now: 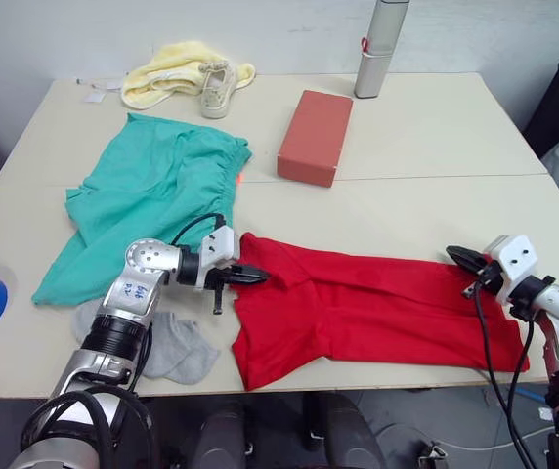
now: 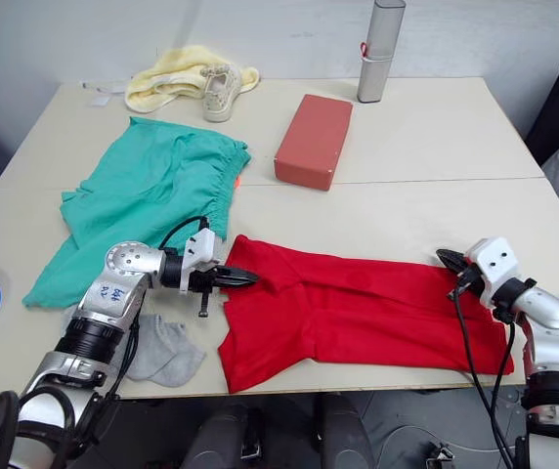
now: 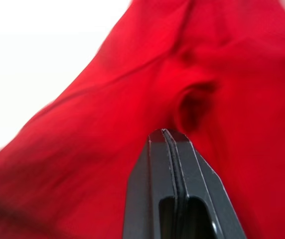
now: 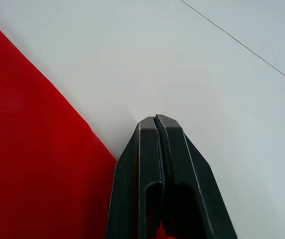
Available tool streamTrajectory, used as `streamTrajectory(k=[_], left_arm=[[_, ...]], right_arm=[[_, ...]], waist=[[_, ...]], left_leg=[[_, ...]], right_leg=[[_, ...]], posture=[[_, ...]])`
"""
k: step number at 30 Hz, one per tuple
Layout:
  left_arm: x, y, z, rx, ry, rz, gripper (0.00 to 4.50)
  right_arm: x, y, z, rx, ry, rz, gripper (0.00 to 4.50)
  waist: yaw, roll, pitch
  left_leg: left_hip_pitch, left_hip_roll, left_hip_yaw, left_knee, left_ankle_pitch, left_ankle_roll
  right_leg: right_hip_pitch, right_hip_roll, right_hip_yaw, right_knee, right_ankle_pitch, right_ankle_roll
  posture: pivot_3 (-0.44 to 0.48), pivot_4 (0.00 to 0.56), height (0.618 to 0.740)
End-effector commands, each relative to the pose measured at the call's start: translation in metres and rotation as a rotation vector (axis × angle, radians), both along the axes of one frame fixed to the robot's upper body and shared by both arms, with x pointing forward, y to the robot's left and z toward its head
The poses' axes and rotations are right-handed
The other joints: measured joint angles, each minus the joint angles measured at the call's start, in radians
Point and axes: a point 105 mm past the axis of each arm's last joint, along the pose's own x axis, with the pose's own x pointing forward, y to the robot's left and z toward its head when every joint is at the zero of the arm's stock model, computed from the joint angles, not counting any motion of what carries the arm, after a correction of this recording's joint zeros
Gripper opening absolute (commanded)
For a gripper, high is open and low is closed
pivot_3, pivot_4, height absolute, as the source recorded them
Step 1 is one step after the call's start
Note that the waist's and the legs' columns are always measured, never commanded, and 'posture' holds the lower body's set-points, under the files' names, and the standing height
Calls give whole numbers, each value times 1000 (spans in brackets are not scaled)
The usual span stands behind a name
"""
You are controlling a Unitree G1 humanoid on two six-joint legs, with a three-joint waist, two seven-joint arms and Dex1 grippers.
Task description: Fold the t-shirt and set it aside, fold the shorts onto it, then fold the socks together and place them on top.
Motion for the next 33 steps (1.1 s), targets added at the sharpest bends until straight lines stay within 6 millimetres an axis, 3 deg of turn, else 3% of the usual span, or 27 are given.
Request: streamTrajectory(k=[1, 6, 9, 13, 17, 25, 33], left_arm=[[-13, 3, 26, -58, -35, -90, 0], [-6, 0, 34, -73, -55, -80, 0], [18, -17, 38, -116, -53, 26, 0], [35, -36, 16, -82, -43, 122, 0], [27, -44, 2, -35, -52, 82, 0], [3, -27, -14, 63, -47, 11, 0], [6, -10, -25, 136, -73, 102, 0]], right_arm=[[-6, -4, 17, 5, -63, 13, 18], [-10, -2, 16, 10, -64, 27, 18], [-24, 23, 15, 45, -34, 176, 18], [-32, 43, 8, 65, 17, 260, 18], [-34, 50, -1, 47, 44, 258, 18], [-24, 31, -13, 23, 84, 101, 18], [-13, 1, -11, -15, 59, -77, 18]], waist=[[0, 0, 0], [0, 0, 0], [10, 0, 0], [5, 0, 0], [-4, 0, 0], [-2, 0, 0], [2, 0, 0]], left_leg=[[0, 0, 0, 0, 0, 0], [0, 0, 0, 0, 0, 0], [0, 0, -1, 0, 0, 0], [0, -1, -1, 1, 0, 2], [0, 0, 0, 0, -1, 1], [0, 0, 0, 0, -1, 1], [1, -1, 0, 0, -1, 1]], right_leg=[[0, 0, 0, 0, 0, 0], [0, 0, 0, 0, 0, 0], [0, 0, 0, 0, 0, 0], [2, 0, -1, -2, 1, 2], [0, 1, 0, -2, 1, 2], [0, 0, 0, -2, 1, 1], [1, -2, 0, -1, 1, 1]], posture=[[0, 150, 740], [0, 150, 740], [0, 150, 740], [0, 150, 740], [0, 150, 740], [0, 150, 740], [0, 150, 740]])
